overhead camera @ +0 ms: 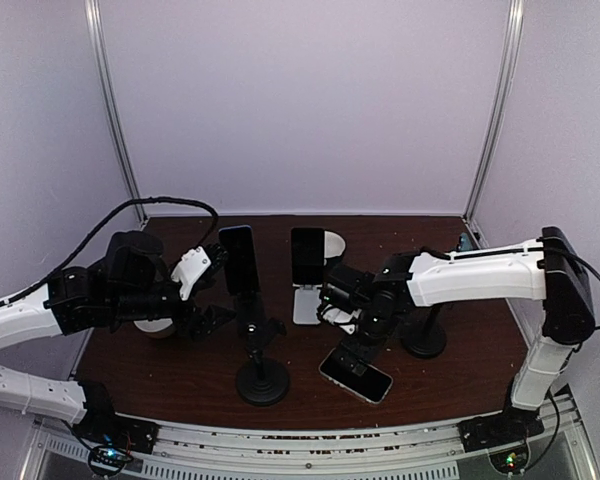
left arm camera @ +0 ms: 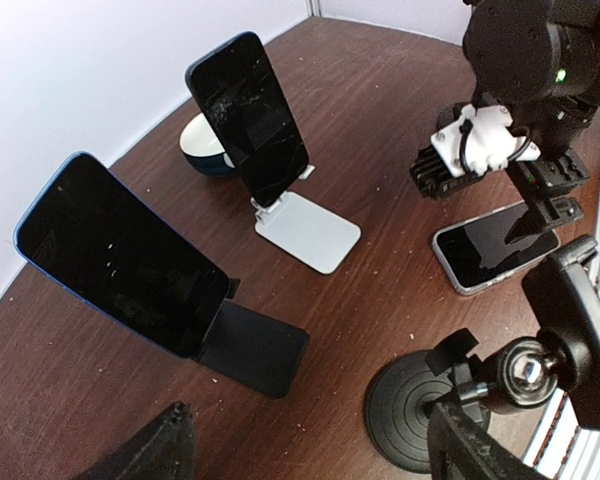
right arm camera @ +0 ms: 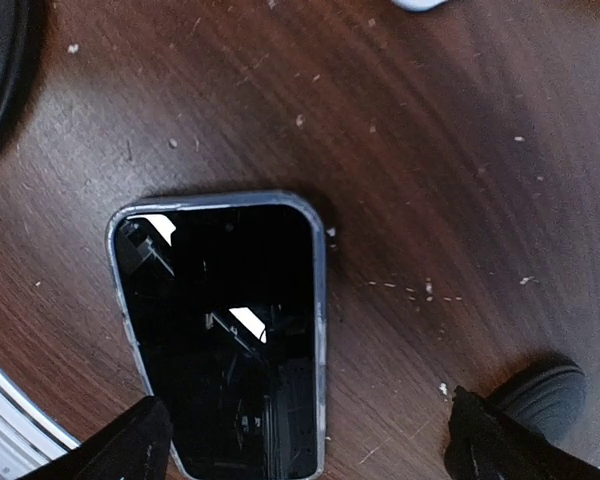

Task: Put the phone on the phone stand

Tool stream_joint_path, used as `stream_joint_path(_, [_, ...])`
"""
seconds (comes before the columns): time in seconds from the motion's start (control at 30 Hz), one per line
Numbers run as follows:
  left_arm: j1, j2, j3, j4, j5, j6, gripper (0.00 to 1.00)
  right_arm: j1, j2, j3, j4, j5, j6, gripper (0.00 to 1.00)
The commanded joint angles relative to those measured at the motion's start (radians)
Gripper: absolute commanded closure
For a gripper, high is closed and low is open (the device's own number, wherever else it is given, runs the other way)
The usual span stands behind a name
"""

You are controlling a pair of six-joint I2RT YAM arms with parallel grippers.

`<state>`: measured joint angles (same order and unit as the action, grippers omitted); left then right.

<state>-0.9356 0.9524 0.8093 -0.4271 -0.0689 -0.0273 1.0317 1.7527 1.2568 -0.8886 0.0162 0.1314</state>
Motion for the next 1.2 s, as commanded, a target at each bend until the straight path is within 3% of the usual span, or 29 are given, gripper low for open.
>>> stream_joint_path(0.0, [0.006,0.039,-0.004,0.027,0.012,0.021,0.17,0.0,0.076,0.06,-0.105,-0.072,-0.073,0.0])
stream_joint_path(0.23, [0.006,0.049,-0.013,0.053,0.023,0.028,0.17,0.009,0.142,0.065,-0.101,-0.244,-0.083,0.0])
stream_joint_path(0.53, [0.006,0.035,-0.021,0.047,0.016,0.035,0.16,0.009,0.269,0.13,-0.113,-0.084,-0.082,0.02])
stream_joint_path(0.7, [0.006,0.039,-0.026,0.051,0.014,0.035,0.16,0.012,0.269,0.145,-0.123,-0.02,-0.046,0.21])
stream_joint_path(0.77, [0.006,0.041,-0.023,0.051,0.013,0.036,0.16,0.015,0.273,0.144,-0.123,-0.007,-0.029,0.33])
stream_joint_path(0.97, [0.006,0.036,-0.025,0.047,0.001,0.037,0.16,0.038,0.252,0.142,-0.123,-0.016,-0.011,0.53])
stream_joint_path(1.17, [0.006,0.032,-0.026,0.046,-0.026,0.03,0.17,0.04,-0.031,0.062,0.007,-0.022,0.072,0.67])
